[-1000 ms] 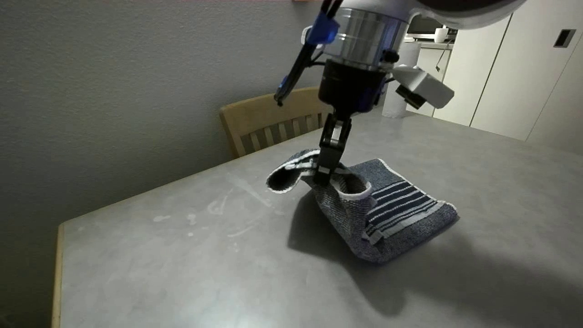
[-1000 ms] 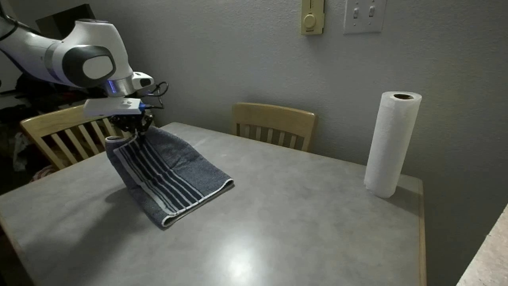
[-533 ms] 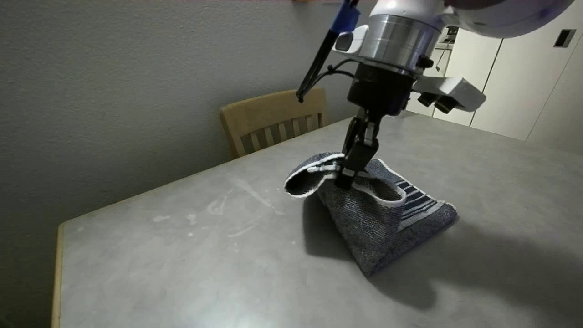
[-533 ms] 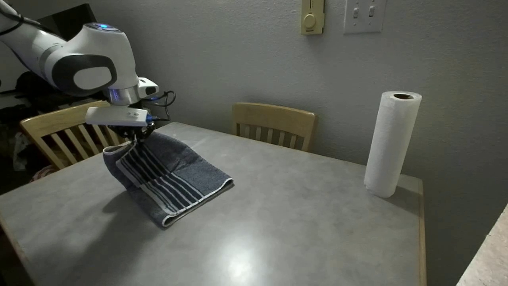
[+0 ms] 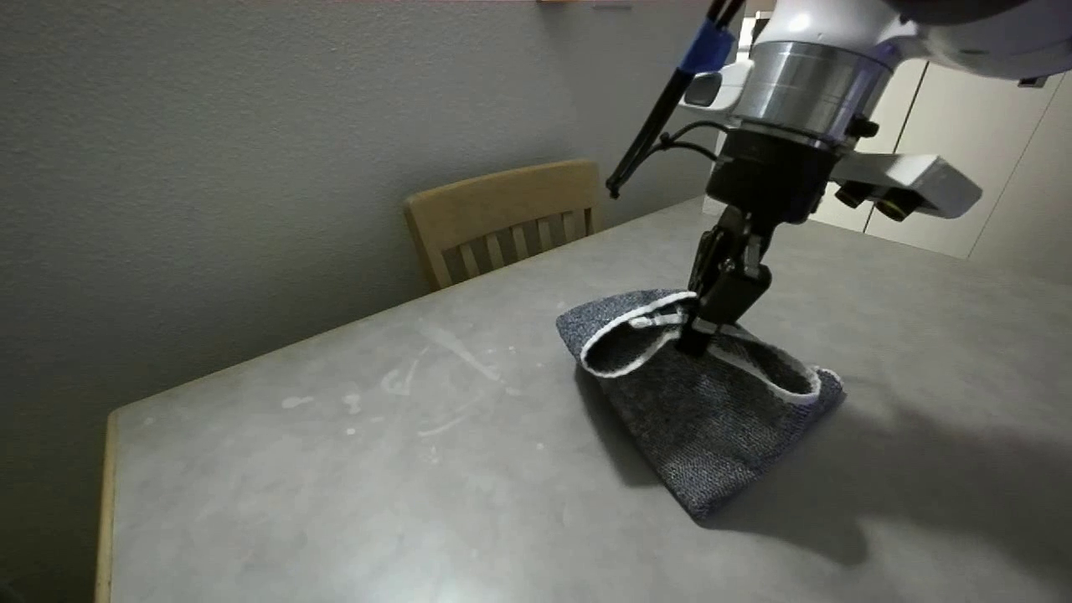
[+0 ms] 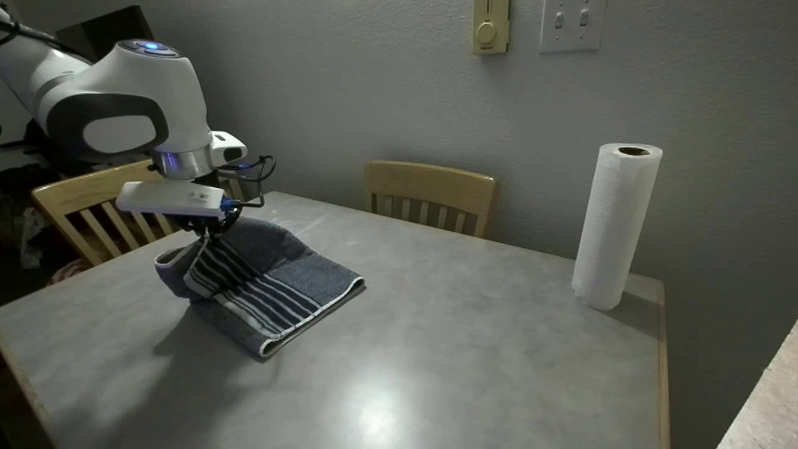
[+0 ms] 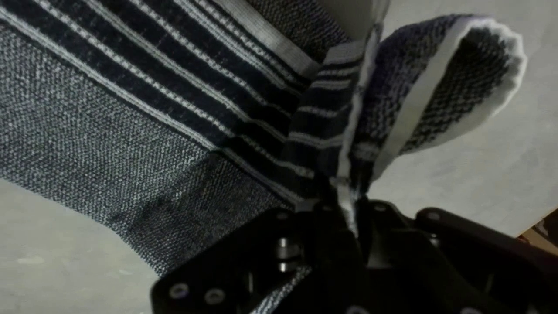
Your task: Fold the towel once on the table
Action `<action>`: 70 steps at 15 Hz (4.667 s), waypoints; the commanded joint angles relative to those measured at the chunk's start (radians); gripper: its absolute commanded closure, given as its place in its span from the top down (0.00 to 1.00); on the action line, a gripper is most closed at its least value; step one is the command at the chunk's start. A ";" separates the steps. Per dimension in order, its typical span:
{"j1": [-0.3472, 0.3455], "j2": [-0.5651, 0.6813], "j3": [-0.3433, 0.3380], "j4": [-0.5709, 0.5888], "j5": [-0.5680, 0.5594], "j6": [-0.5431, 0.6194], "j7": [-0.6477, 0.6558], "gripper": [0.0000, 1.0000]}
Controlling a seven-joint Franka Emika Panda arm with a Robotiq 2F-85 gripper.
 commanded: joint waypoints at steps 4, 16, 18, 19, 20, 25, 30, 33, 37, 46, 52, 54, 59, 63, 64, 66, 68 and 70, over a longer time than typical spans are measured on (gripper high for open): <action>0.013 -0.106 -0.060 -0.100 0.033 0.026 -0.037 0.02; 0.050 -0.095 -0.105 -0.104 0.002 0.064 0.034 0.02; 0.052 -0.109 -0.110 -0.120 -0.007 0.078 0.057 0.02; 0.052 -0.116 -0.113 -0.128 -0.010 0.082 0.066 0.02; 0.052 -0.121 -0.114 -0.134 -0.011 0.087 0.075 0.02; 0.056 -0.158 -0.128 -0.178 -0.025 0.107 0.120 0.02; 0.066 -0.218 -0.165 -0.224 -0.102 0.093 0.202 0.02; 0.076 -0.225 -0.177 -0.233 -0.106 0.101 0.181 0.02; 0.097 -0.180 -0.166 -0.209 -0.019 0.141 0.047 0.02; 0.110 -0.078 -0.140 -0.155 -0.027 0.153 -0.056 0.02; 0.111 -0.107 -0.201 -0.166 -0.291 0.119 0.138 0.02; 0.109 -0.121 -0.218 -0.167 -0.367 0.111 0.200 0.02; 0.103 -0.134 -0.240 -0.162 -0.470 0.101 0.291 0.02; 0.105 -0.105 -0.262 -0.154 -0.527 0.097 0.385 0.02; 0.104 -0.098 -0.269 -0.156 -0.542 0.096 0.409 0.02; 0.093 -0.084 -0.277 -0.174 -0.542 0.125 0.424 0.02; 0.077 -0.069 -0.277 -0.195 -0.516 0.159 0.407 0.02; 0.054 -0.046 -0.268 -0.214 -0.493 0.205 0.369 0.02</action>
